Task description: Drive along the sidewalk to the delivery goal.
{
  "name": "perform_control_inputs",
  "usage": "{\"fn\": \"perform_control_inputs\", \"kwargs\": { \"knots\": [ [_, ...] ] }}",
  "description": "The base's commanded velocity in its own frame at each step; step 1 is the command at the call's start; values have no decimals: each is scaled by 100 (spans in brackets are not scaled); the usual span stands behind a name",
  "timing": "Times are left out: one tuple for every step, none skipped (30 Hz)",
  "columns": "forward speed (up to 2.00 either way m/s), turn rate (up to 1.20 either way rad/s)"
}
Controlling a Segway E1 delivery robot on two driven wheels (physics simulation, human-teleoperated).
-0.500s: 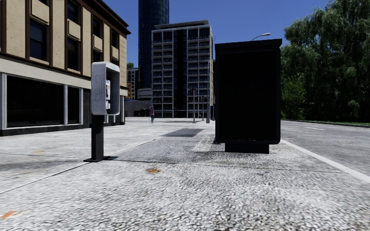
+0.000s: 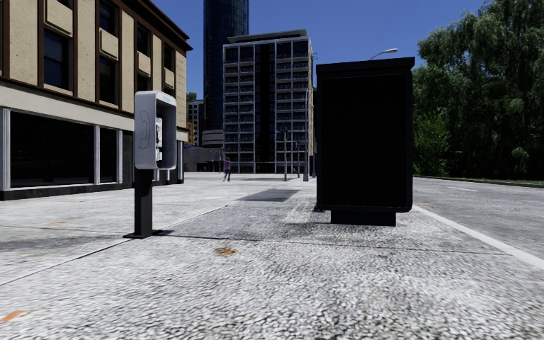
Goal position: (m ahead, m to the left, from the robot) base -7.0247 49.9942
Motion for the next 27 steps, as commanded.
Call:
{"fn": "perform_control_inputs", "kwargs": {
  "knots": [
    [0,0],
    [0,0],
    [0,0],
    [0,0],
    [0,0],
    [0,0],
    [0,0],
    [0,0],
    [0,0],
    [0,0],
    [0,0],
    [0,0],
    [0,0],
    [0,0],
    [0,0],
    [6,0],
    [15,0],
    [33,9],
    [33,9],
    [41,18],
    [43,34],
    [44,49],
    [45,59],
    [45,59],
    [49,62],
    [51,62],
    [51,63]
  ]
}}
